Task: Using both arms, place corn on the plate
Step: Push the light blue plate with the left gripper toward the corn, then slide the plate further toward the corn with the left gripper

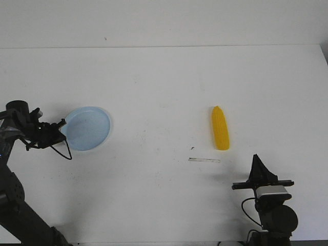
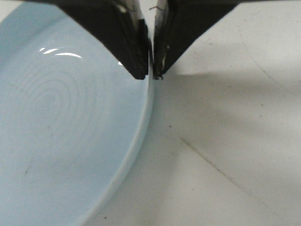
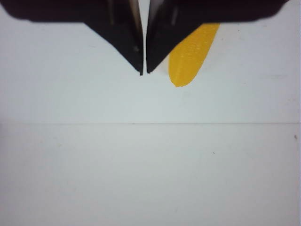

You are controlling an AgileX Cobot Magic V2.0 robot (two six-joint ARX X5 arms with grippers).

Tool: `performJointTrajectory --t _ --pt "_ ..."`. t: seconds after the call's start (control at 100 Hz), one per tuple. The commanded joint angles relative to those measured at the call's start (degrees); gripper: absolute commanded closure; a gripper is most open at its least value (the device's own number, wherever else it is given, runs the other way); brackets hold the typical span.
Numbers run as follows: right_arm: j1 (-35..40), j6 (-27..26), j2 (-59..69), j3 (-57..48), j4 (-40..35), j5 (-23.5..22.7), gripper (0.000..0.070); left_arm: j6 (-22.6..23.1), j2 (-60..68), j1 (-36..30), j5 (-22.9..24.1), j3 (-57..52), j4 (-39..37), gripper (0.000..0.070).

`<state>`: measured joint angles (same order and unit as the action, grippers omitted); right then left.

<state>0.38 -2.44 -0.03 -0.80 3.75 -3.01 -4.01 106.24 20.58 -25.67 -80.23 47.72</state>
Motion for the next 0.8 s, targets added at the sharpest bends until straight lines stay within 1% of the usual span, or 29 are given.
performJointTrajectory --t 0.0,0.09,0.16,0.42,0.53,0.79 --pt "0.0 -0.5 0.1 0.1 0.7 0.0 0.0685 0.1 1.2 -0.3 -2.1 -1.0 0.7 0.07" --pt "0.0 -0.5 0.1 0.1 0.7 0.0 0.0685 -0.1 1.0 -1.1 -6.0 -1.0 0.6 0.07" --pt "0.0 -0.5 0.1 0.1 0.7 0.0 0.0685 -0.4 0.8 -2.0 -7.4 -1.0 0.5 0.07" --pt "0.0 -0.5 0.1 0.1 0.7 0.0 0.0685 -1.7 -0.4 -8.4 -7.4 -1.0 0.4 0.07" --pt "0.0 -0.5 0.1 0.1 0.7 0.0 0.0685 -2.0 -1.0 -13.0 -7.4 -1.0 0.3 0.07" --pt "0.0 -0.5 0.1 0.1 0.7 0.0 0.0685 -6.7 -1.0 -26.0 -7.3 -1.0 -3.4 0.07"
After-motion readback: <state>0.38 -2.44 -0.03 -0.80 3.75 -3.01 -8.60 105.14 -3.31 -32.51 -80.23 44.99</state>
